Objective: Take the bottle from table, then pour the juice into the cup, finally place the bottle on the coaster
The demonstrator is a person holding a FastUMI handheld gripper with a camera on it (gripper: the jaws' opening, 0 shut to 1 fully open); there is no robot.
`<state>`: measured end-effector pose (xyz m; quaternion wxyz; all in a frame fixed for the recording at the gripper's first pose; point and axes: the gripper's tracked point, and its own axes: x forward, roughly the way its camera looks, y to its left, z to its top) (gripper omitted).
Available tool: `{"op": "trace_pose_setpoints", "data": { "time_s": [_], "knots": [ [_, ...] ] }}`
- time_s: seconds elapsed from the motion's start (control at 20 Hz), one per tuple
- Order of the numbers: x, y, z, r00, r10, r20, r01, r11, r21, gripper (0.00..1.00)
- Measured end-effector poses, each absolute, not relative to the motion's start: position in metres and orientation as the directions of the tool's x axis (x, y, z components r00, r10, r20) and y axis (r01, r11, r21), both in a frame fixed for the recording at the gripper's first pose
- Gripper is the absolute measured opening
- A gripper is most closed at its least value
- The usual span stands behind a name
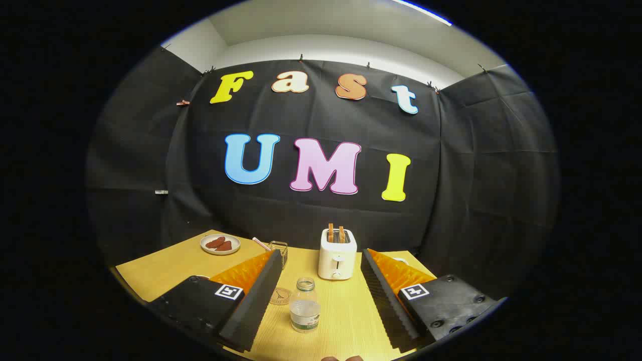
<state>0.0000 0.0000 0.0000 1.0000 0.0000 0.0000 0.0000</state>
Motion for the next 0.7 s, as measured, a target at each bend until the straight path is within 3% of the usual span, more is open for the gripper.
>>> {"op": "trace_pose_setpoints", "data": {
  "time_s": [0.7],
  "knots": [
    [0.004, 0.003, -0.026, 0.996, -0.012, -0.088, 0.008, 0.999, -0.035, 0.98]
  ]
}}
